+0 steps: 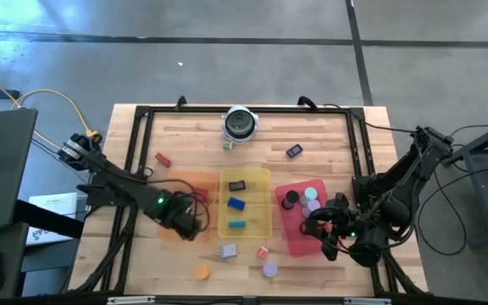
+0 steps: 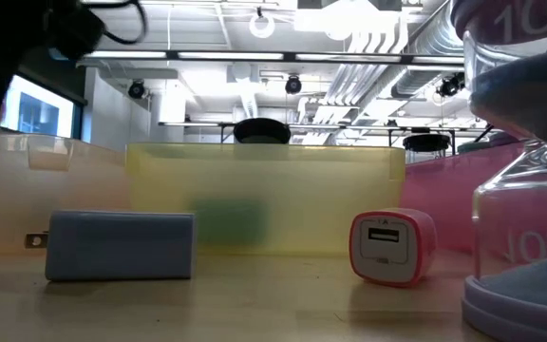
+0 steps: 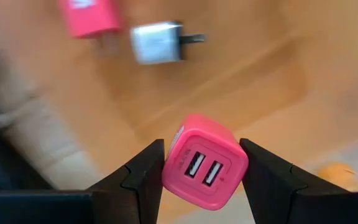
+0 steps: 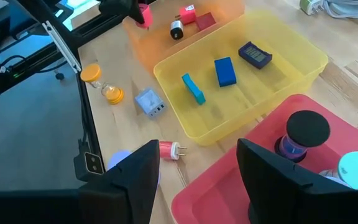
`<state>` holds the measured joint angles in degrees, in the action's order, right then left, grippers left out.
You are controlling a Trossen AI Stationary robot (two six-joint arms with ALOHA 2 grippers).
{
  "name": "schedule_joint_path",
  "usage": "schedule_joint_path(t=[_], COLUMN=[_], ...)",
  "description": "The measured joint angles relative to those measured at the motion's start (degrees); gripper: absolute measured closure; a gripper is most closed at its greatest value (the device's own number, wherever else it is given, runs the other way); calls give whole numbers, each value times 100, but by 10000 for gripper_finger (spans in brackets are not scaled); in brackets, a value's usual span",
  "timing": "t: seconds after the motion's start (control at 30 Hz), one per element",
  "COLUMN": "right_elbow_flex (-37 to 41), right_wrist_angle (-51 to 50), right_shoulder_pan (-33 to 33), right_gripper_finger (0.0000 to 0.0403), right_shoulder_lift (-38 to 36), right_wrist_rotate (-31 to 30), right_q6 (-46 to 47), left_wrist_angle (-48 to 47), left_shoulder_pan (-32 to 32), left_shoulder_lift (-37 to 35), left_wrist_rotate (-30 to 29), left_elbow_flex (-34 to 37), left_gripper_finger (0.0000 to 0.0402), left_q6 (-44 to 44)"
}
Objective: Pick & Place Office items
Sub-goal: Put the pink charger adaptor into the orange bin
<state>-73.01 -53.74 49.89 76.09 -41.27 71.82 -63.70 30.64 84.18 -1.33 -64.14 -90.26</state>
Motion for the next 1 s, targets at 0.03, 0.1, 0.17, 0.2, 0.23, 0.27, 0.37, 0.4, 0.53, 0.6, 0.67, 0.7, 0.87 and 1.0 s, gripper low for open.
schedule_joint_path(t=[0.03, 0.1, 0.17, 0.2, 0.23, 0.27, 0.37, 0.4, 0.53, 0.6, 0.67, 0.7, 0.87, 1.0], right_elbow_flex=[0, 0, 0, 0, 0, -2, -2, -2, -2, -2, -2, -2, -2, -2], right_wrist_angle=[0, 0, 15, 28, 47, 50, 48, 48, 46, 46, 45, 44, 44, 44], right_shoulder_pan=[0, 0, 1, 2, 2, 2, 4, 4, 4, 4, 4, 0, 0, 0], right_gripper_finger=[199, 199, 199, 199, 199, 199, 199, 199, 199, 199, 199, 199, 199, 199], right_shoulder_lift=[0, 0, 0, 0, 0, 0, 0, 0, 0, 0, 0, 0, 0, 0], right_wrist_rotate=[32, 127, 218, 268, 292, 303, 311, 310, 309, 303, 277, 274, 220, 212], right_q6=[8, 28, 34, 35, 36, 37, 37, 37, 11, -7, -88, -118, -153, -153], left_wrist_angle=[146, 240, 228, 236, 233, 222, 296, 293, 312, 351, 418, 418, 431, 433], left_shoulder_pan=[-102, -279, -431, -507, -580, -646, -819, -868, -995, -1034, -1057, -1067, -1066, -1066], left_shoulder_lift=[0, 1, 2, 0, 0, 0, 0, 0, 0, 0, 0, 0, 0, 0], left_wrist_rotate=[150, 354, 366, 399, 457, 558, 841, 911, 1230, 1374, 1464, 1479, 1498, 1472], left_elbow_flex=[23, 64, 90, 109, 134, 159, 276, 338, 554, 658, 700, 702, 706, 706], left_gripper_finger=[230, 230, 230, 230, 230, 230, 230, 230, 230, 230, 230, 230, 230, 230], left_q6=[157, 487, 686, 731, 755, 820, 1017, 1037, 1051, 1085, 1119, 1123, 1248, 1285])
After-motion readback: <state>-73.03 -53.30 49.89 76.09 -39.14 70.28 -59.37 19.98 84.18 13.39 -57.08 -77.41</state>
